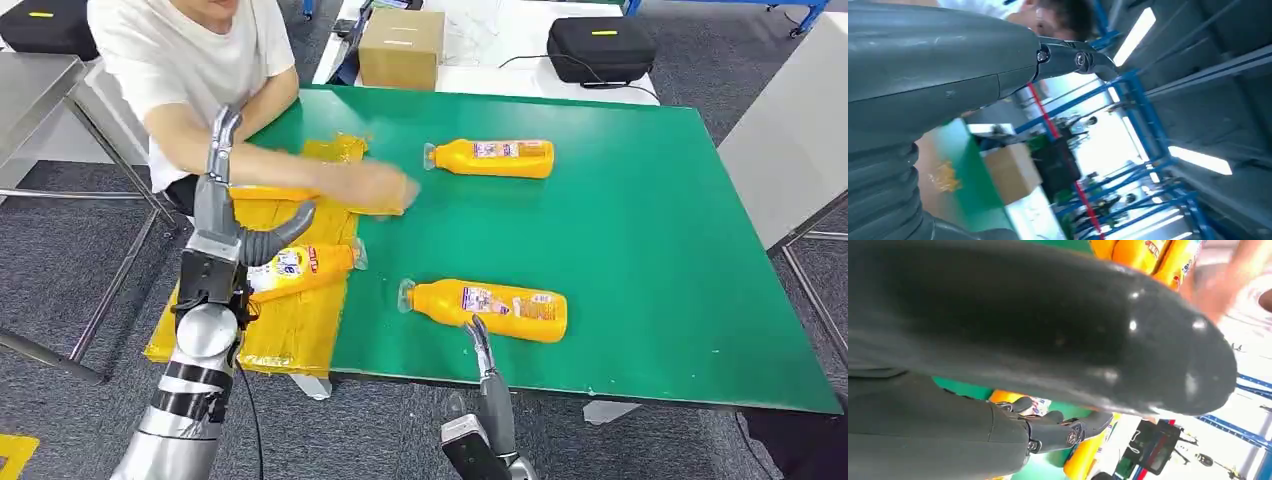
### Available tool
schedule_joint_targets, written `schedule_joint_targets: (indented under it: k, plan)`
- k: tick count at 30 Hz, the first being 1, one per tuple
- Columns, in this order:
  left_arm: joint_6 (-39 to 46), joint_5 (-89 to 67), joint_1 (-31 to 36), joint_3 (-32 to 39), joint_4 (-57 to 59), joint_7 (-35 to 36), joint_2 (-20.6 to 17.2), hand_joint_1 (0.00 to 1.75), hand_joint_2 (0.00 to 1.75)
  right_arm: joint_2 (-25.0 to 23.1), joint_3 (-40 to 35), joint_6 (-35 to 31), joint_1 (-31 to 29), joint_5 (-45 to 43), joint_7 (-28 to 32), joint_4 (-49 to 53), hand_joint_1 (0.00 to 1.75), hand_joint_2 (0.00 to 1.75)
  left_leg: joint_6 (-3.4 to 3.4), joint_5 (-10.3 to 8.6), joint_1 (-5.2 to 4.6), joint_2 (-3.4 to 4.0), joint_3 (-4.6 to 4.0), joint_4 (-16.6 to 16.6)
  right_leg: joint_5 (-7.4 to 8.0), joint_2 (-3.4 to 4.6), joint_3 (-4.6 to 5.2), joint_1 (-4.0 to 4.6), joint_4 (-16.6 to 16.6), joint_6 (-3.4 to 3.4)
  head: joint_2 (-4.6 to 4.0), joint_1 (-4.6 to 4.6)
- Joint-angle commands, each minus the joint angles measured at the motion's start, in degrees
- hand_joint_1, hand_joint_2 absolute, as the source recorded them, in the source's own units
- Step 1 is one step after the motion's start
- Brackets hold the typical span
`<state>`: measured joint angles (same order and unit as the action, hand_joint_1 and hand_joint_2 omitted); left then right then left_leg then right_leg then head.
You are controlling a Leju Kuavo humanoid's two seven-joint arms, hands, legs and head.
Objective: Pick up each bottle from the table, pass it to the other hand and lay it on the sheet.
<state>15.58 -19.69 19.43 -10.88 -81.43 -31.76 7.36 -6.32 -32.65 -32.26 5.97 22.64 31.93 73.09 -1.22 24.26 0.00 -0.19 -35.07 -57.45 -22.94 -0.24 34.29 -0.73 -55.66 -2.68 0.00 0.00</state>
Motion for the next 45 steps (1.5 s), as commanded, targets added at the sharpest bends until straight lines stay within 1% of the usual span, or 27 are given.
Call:
schedule_joint_targets:
  k: [1, 2, 5, 6, 8, 9, 11, 14, 15, 17, 18, 20, 21, 22, 25, 27, 28, 29, 30, 32, 34, 37, 38, 40, 41, 44, 45]
  plan:
    - [0.06, 0.29, -0.41, -1.31, -4.81, 0.16, -0.43, 0.0, 1.75, 0.32, -1.16, -0.26, -1.51, -0.08, 0.0, -2.99, 0.0, 0.0, 0.06, 0.09, 0.03, 0.05, 0.2, -0.01, -0.07, 0.05, -0.18, 0.03, -0.01, 0.08, 0.0, 0.0]
    - [0.06, 0.29, -0.41, -1.31, -4.81, 0.16, -0.43, 0.0, 1.75, 0.32, -1.16, -0.26, -1.51, -0.08, 0.0, -2.99, 0.0, 0.0, 0.06, 0.06, 0.04, 0.05, 0.18, 0.01, -0.05, 0.04, -0.17, 0.04, 0.03, 0.07, 0.0, -0.02]
    - [-1.03, 5.46, -0.7, -1.09, -5.38, -1.57, -0.04, 0.0, 1.75, 1.56, -2.64, -3.42, -2.18, 5.44, -1.64, -4.04, 0.0, 0.0, 0.06, 0.04, 0.03, 0.01, 0.18, 0.02, -0.05, 0.01, -0.18, 0.02, 0.04, 0.06, 0.0, 0.0]
    - [-0.54, 5.64, -1.59, -1.65, -7.97, -2.1, -0.31, 0.0, 1.75, 2.6, -2.96, -5.37, -2.56, 9.01, -2.87, -4.41, 0.0, 1.75, 0.05, 0.03, 0.02, 0.03, 0.15, 0.03, -0.03, 0.03, -0.16, 0.01, 0.05, 0.05, 0.0, 0.0]
    - [-0.22, 5.66, -2.99, -1.97, -10.57, -2.08, -0.52, 0.0, 1.75, 3.94, -2.6, -7.36, -3.09, 14.9, -6.21, -4.6, 0.0, 1.75, 0.07, 0.11, 0.03, 0.1, 0.27, 0.02, -0.07, 0.1, -0.26, 0.03, 0.05, 0.08, 0.0, 0.0]
    - [-0.14, 5.7, -4.01, -2.17, -11.93, -1.79, -0.7, 0.0, 1.75, 5.8, -1.91, -7.4, -3.7, 24.96, -13.44, -5.43, 0.0, 1.75, 0.06, 0.07, 0.03, 0.07, 0.2, 0.01, -0.05, 0.06, -0.21, 0.03, 0.04, 0.06, 0.0, 0.0]
    - [-1.98, 5.36, -6.77, -2.98, -14.47, -1.21, -1.45, 0.0, 1.75, 8.87, 0.98, -4.82, -3.77, 34.81, -21.0, -3.58, 0.0, 1.75, 0.05, 0.06, 0.01, 0.09, 0.19, 0.04, -0.03, 0.08, -0.19, 0.01, 0.07, 0.05, 0.0, -0.02]
    - [-2.67, 3.89, -11.15, -3.75, -16.61, -0.67, -1.25, 0.0, 1.75, 12.45, 8.83, 0.28, -3.32, 44.54, -26.37, -0.58, 0.0, 1.75, 0.04, 0.22, -0.03, 0.16, 0.57, 0.09, -0.15, 0.16, -0.56, -0.03, 0.14, 0.06, 0.0, 0.0]
    - [-3.12, 3.55, -12.24, -4.31, -16.87, -0.78, -1.48, 0.0, 1.75, 13.09, 11.12, 1.51, -3.37, 45.47, -26.73, 0.21, 0.0, 1.75, 0.02, 0.1, -0.04, 0.11, 0.32, 0.06, -0.05, 0.12, -0.31, -0.04, 0.1, 0.04, 0.0, 0.0]
    - [-3.5, 2.39, -13.89, -5.21, -16.87, -1.13, -1.52, 0.0, 1.75, 14.14, 15.89, 3.28, -3.92, 48.35, -26.69, 2.05, 0.0, 1.75, 0.02, 0.16, -0.08, 0.13, 0.43, 0.06, -0.11, 0.14, -0.41, -0.08, 0.09, 0.05, 0.0, -0.02]
    - [-3.3, 2.02, -14.29, -5.58, -16.76, -1.31, -1.46, 0.0, 1.75, 14.05, 17.67, 4.6, -4.38, 48.43, -26.13, 2.34, 0.0, 1.75, -0.03, 0.06, -0.18, 0.09, 0.23, 0.09, -0.03, 0.09, -0.21, -0.16, 0.08, 0.0, 0.0, -0.02]
    - [-3.18, -0.34, -14.44, -7.17, -15.61, -2.01, -1.51, 0.0, 1.75, 14.94, 20.18, 7.55, -7.22, 48.56, -25.32, 0.64, 0.0, 1.75, -0.01, 0.19, -0.16, 0.15, 0.38, -0.01, -0.11, 0.16, -0.37, -0.13, 0.03, 0.03, 0.0, 0.0]
    - [-4.79, 0.74, -14.14, -7.63, -14.55, -0.16, -1.29, 0.0, 1.75, 14.82, 21.24, 8.34, -8.64, 48.38, -25.04, -0.88, 0.0, 1.75, -0.02, 0.06, -0.18, 0.1, 0.14, 0.0, -0.01, 0.11, -0.13, -0.16, 0.03, 0.01, 0.0, -0.02]
    - [-5.93, 2.07, -13.79, -7.79, -13.55, 0.93, -0.83, 0.0, 1.75, 15.08, 21.44, 9.12, -10.22, 49.05, -24.67, -2.78, 0.0, 1.75, 0.0, 0.13, -0.19, 0.1, 0.24, -0.03, -0.06, 0.12, -0.24, -0.15, 0.0, 0.04, 0.0, 0.0]
    - [-4.25, 0.09, -12.12, -8.54, -10.32, 0.12, -0.16, 0.0, 1.75, 13.97, 19.87, 10.37, -15.3, 51.58, -25.26, -9.33, 0.0, 1.75, -0.01, 0.02, -0.21, 0.09, 0.12, 0.02, 0.05, 0.1, -0.13, -0.17, 0.06, 0.0, 0.0, -0.02]
    - [-4.31, 0.08, -11.69, -8.74, -9.47, 0.25, -0.06, 0.0, 1.75, 13.11, 18.86, 9.74, -16.91, 52.62, -26.01, -11.49, 0.0, 1.75, 0.0, 0.01, -0.17, 0.12, 0.15, 0.03, 0.08, 0.12, -0.16, -0.13, 0.1, 0.02, 0.0, -0.02]
    - [-4.21, -0.36, -11.48, -8.91, -9.0, 0.2, -0.14, 0.0, 1.75, 13.24, 17.45, 8.78, -18.04, 55.73, -28.51, -12.87, 0.0, 1.75, 0.02, 0.02, -0.15, 0.19, 0.24, 0.04, 0.09, 0.2, -0.23, -0.1, 0.12, 0.05, 0.0, -0.02]
    - [-4.18, -0.38, -11.45, -8.89, -8.88, 0.2, -0.09, 0.0, 1.75, 12.89, 17.16, 8.89, -18.38, 56.15, -28.96, -13.36, 0.0, 1.75, -0.01, 0.0, -0.17, 0.1, 0.15, 0.04, 0.08, 0.1, -0.15, -0.12, 0.1, 0.0, 0.0, -0.02]
    - [-4.1, -0.44, -11.51, -8.79, -8.89, 0.2, -0.08, 0.0, 1.75, 13.07, 16.03, 9.24, -19.08, 58.79, -30.14, -14.1, 0.0, 1.75, 0.03, 0.04, -0.12, 0.21, 0.3, 0.05, 0.08, 0.2, -0.26, -0.07, 0.12, 0.06, 0.0, 0.0]
    - [-4.05, -0.52, -11.67, -8.72, -9.16, 0.2, -0.16, 0.0, 1.75, 13.0, 15.8, 9.54, -19.4, 58.93, -30.22, -14.53, 0.0, 1.75, -0.01, -0.01, -0.14, 0.1, 0.2, 0.03, 0.08, 0.08, -0.15, -0.09, 0.08, 0.02, 0.0, -0.02]
    - [-4.15, -0.79, -11.69, -8.68, -9.14, 0.54, -0.06, 0.0, 1.75, 12.35, 15.21, 9.19, -19.81, 59.17, -30.42, -14.18, 0.0, 1.75, 0.04, 0.08, -0.11, 0.11, 0.4, 0.03, -0.02, 0.09, -0.35, -0.04, 0.07, 0.09, 0.0, 0.0]
    - [-4.19, -1.25, -11.28, -8.65, -8.42, 0.54, 0.17, 0.0, 1.75, 11.57, 13.3, 10.36, -21.87, 60.03, -31.25, -14.75, 0.0, 1.75, -0.02, -0.01, -0.09, 0.12, 0.12, 0.0, 0.07, 0.1, -0.1, -0.06, 0.02, 0.0, 0.0, -0.02]
    - [-4.2, -1.29, -11.22, -8.63, -8.4, 0.52, 0.22, 0.0, 1.75, 11.56, 12.91, 10.52, -22.29, 60.21, -31.38, -14.87, 0.0, 1.75, 0.02, 0.08, -0.07, 0.25, 0.28, -0.02, 0.02, 0.23, -0.23, -0.04, 0.0, 0.05, 0.0, -0.02]
    - [-4.3, -1.27, -11.1, -8.62, -8.33, 0.55, 0.25, 0.0, 1.75, 10.98, 12.98, 10.89, -22.96, 59.14, -30.96, -15.22, 0.0, 1.75, -0.02, -0.01, -0.1, 0.16, 0.12, 0.0, 0.07, 0.14, -0.1, -0.07, 0.02, 0.01, 0.0, -0.02]
    - [-4.32, -1.25, -10.95, -8.53, -8.16, 0.58, 0.31, 0.0, 1.75, 10.49, 13.04, 11.61, -23.47, 57.55, -30.53, -16.05, 0.0, 1.75, 0.02, 0.06, -0.08, 0.23, 0.27, -0.01, 0.04, 0.22, -0.22, -0.05, 0.02, 0.06, 0.0, -0.02]
    - [-4.96, -0.6, -10.05, -8.23, -7.02, 1.18, 0.42, 0.0, 1.75, 9.26, 12.79, 15.88, -26.32, 53.51, -29.48, -19.94, 0.0, 1.75, 0.03, 0.03, -0.08, 0.17, 0.25, 0.0, 0.04, 0.16, -0.21, -0.04, 0.01, 0.07, 0.0, 0.0]
    - [-5.03, -0.46, -9.82, -8.12, -6.79, 1.29, 0.45, 0.0, 1.75, 8.96, 12.63, 16.12, -26.99, 53.2, -29.46, -20.77, 0.0, 1.75, 0.0, -0.01, -0.08, 0.08, 0.13, -0.01, 0.06, 0.08, -0.13, -0.05, 0.02, 0.04, 0.0, -0.02]
